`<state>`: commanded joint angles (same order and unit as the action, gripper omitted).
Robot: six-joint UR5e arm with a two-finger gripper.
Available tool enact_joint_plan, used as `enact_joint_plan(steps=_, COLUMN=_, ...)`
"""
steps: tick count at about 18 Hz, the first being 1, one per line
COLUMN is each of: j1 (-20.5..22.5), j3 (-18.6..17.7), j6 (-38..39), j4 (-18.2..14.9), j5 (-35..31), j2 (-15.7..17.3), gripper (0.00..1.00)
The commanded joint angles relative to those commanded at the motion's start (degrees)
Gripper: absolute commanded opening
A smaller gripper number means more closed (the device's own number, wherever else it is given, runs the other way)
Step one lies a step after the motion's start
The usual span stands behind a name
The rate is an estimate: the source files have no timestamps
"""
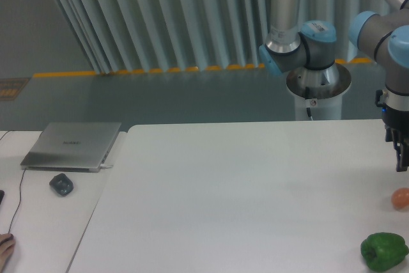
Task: Place the red pepper on the table
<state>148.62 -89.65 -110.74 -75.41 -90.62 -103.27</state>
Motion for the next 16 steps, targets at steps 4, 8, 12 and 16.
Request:
enact_joint_plan(steps=4, j1=1.0, j3=0.1, j6=-1.0, j4=1.5, j5=-0.1, j2=0.0, gripper=1.0)
enact_joint_plan(steps=8, j1=1.0, j3=-0.2, j6=-1.0, j4=6.0, j5=-0.3, j2=-0.3, gripper=1.0)
enact_joint_plan(steps=12, j1=1.3, j3=1.5, j6=-2.2, j4=8.9, j5=-0.2, j2=-2.9, gripper=1.0)
enact_joint_plan(steps=16, j1=1.3, j3=7.5, j6=-11.3, j4=9.6, j5=-0.8, j2=-7.4, gripper=1.0)
